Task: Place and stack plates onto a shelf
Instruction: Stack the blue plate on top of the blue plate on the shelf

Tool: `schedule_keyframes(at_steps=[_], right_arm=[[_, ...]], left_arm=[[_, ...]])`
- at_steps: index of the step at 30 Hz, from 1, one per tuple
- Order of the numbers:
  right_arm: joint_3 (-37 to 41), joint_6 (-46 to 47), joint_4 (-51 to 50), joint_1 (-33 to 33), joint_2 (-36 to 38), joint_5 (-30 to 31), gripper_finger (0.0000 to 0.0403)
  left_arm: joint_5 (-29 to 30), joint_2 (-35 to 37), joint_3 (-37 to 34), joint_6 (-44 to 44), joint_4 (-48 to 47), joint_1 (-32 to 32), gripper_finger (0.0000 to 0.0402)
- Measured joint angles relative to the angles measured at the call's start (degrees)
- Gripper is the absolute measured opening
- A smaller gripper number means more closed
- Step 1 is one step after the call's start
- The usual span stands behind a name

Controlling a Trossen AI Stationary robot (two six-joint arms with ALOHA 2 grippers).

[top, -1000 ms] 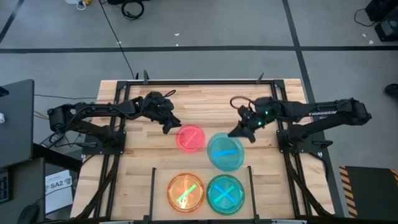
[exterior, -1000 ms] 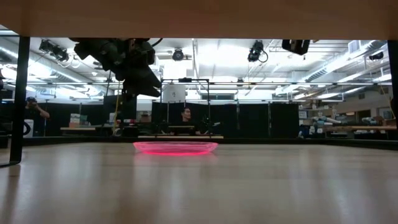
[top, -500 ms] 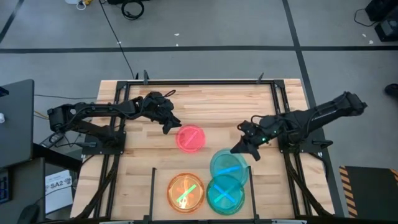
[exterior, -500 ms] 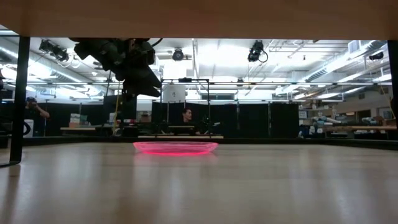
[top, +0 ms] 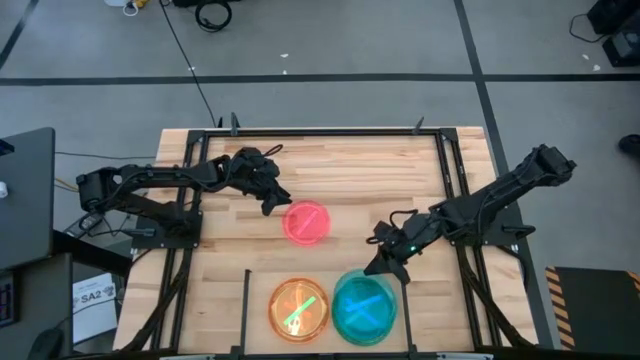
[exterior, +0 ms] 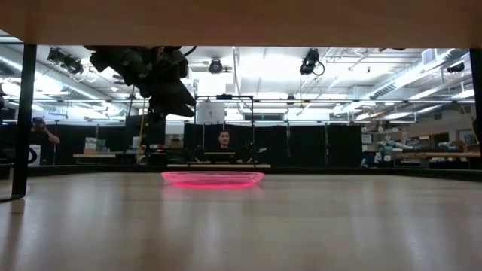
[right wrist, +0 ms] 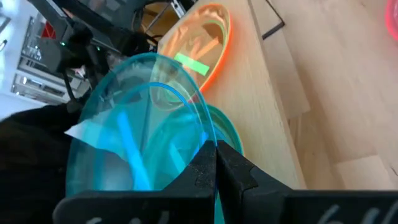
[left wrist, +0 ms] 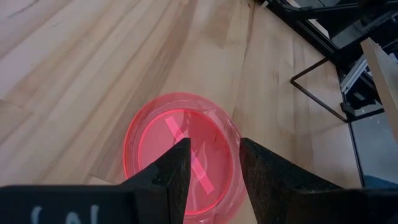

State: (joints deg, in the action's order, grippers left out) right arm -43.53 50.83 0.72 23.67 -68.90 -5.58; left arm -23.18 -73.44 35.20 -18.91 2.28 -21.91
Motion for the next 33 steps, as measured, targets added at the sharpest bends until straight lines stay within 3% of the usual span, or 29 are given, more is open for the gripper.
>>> schedule_keyframes(at_steps=[33], right_arm=[[0.0,-4.52,0.05,0.34,-1.36,-5.01,0.0023]], left_arm=[[0.0,-0.01,0.0,0.01,0.03,0.02,0.0144]])
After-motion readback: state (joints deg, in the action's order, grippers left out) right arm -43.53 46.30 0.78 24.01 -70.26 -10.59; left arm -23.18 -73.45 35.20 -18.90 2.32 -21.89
